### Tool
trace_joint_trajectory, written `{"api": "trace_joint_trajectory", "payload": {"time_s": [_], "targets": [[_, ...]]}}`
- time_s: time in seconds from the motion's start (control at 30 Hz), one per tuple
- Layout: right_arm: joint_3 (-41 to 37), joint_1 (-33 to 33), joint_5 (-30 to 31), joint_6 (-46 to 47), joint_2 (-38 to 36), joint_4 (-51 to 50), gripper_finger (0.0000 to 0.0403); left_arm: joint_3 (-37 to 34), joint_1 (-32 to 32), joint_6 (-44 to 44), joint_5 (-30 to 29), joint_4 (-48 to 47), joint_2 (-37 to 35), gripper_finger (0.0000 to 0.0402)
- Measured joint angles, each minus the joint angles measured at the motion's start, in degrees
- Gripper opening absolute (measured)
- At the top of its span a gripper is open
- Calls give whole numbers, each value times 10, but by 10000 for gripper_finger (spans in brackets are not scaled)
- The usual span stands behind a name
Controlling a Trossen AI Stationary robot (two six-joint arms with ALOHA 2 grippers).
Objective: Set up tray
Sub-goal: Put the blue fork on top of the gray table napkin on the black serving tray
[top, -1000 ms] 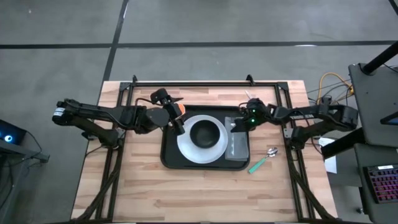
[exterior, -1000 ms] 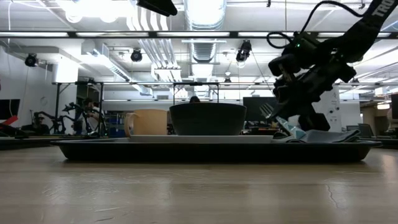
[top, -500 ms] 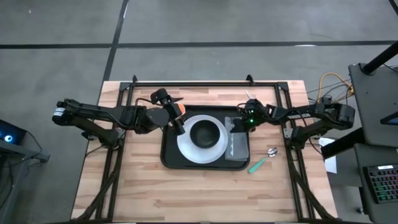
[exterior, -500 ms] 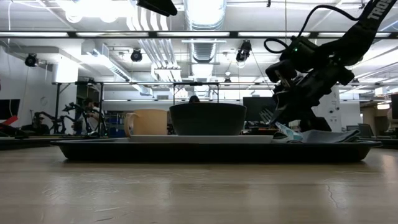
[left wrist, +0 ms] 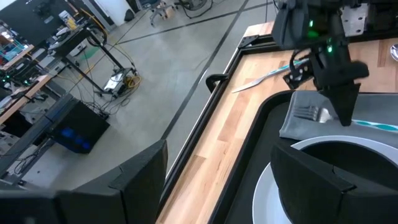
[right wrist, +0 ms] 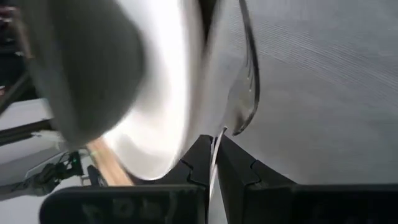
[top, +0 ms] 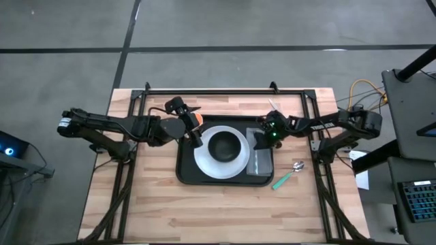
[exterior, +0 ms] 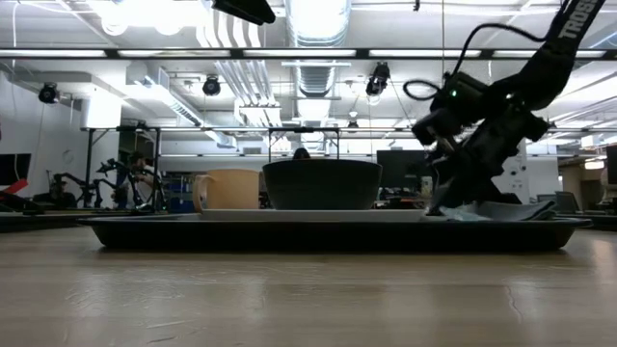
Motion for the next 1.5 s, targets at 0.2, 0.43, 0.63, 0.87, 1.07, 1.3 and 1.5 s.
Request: {"api": "trace_joint_trajectory", "payload": {"time_s": [0.2,0.43,0.63,0.87,1.07,1.3,1.5], "targets": [[5,0,-7,-6,42,21,9,0,0,0,0,0,0,262],[15,0,0,-10,38,18,9,0,0,0,0,0,0,262],[15,0,-1,-21,38,9,23,0,0,0,0,0,0,262],[14,0,-7,-26,36,-9,61,0,0,1,40,3,0,262],[19,0,-39,-38,27,-8,90,0,0,2,43,8,0,262],[19,0,-33,-44,-29,-56,108,1,0,4,44,9,0,262],[19,0,31,-72,-93,-134,103,1,0,4,44,9,0,262]]}}
